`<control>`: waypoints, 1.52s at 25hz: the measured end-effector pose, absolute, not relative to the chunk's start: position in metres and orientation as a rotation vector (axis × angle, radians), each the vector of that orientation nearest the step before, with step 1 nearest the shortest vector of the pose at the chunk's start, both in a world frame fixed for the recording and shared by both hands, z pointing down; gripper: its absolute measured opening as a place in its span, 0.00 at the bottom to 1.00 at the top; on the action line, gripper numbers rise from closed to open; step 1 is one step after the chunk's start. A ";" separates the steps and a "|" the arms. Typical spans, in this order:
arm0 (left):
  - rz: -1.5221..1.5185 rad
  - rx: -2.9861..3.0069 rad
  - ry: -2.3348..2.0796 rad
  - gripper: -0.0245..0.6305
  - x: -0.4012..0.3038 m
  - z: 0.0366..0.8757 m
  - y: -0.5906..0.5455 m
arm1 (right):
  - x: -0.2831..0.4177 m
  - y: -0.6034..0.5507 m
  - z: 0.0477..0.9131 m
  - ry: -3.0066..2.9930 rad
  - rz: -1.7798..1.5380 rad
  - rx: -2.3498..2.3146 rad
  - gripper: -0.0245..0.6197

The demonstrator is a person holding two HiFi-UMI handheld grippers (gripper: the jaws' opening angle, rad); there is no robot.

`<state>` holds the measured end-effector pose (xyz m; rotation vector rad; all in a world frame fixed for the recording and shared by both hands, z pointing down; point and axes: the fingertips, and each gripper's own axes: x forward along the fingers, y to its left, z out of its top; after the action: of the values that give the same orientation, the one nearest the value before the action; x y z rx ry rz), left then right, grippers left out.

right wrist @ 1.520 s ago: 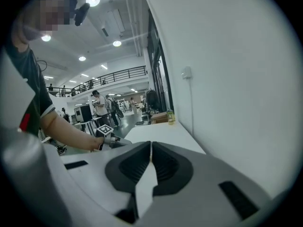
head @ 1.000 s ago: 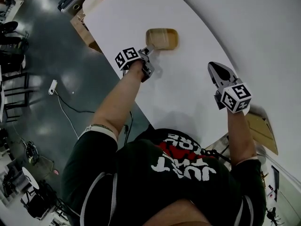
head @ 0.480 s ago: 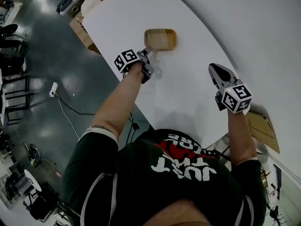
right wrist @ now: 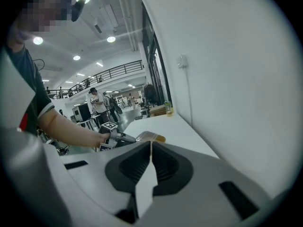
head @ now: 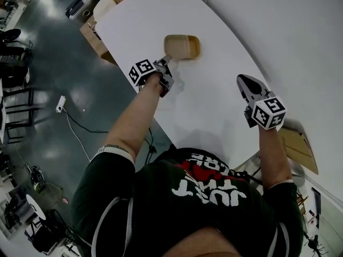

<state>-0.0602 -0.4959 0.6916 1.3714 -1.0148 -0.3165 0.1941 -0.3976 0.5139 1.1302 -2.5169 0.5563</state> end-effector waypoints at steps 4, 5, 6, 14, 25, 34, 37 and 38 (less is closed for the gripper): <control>-0.233 1.378 -1.044 0.11 -0.063 0.695 -0.489 | 0.193 -0.390 0.511 -2.517 0.553 1.128 0.05; -0.225 1.381 -1.048 0.11 -0.064 0.694 -0.488 | 0.192 -0.389 0.510 -2.518 0.551 1.127 0.05; -0.223 1.386 -1.047 0.10 -0.064 0.691 -0.488 | 0.192 -0.387 0.508 -2.519 0.547 1.126 0.05; -0.375 1.433 -0.959 0.09 -0.066 0.656 -0.487 | 0.188 -0.381 0.495 -2.524 0.524 1.139 0.05; -0.516 1.598 -0.808 0.09 -0.061 0.561 -0.489 | 0.191 -0.377 0.456 -2.537 0.467 1.230 0.05; -0.591 1.826 -0.628 0.09 -0.038 0.428 -0.473 | 0.202 -0.365 0.370 -2.553 0.378 1.421 0.05; -0.605 1.897 -0.556 0.09 -0.025 0.383 -0.471 | 0.212 -0.363 0.335 -2.542 0.328 1.501 0.05; -0.608 1.918 -0.531 0.08 -0.019 0.369 -0.469 | 0.217 -0.360 0.324 -2.535 0.308 1.528 0.05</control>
<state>-0.0192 -0.4686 0.3693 1.9176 -0.5308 -0.6085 0.2169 -0.3597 0.3239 1.5276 -2.5346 0.3083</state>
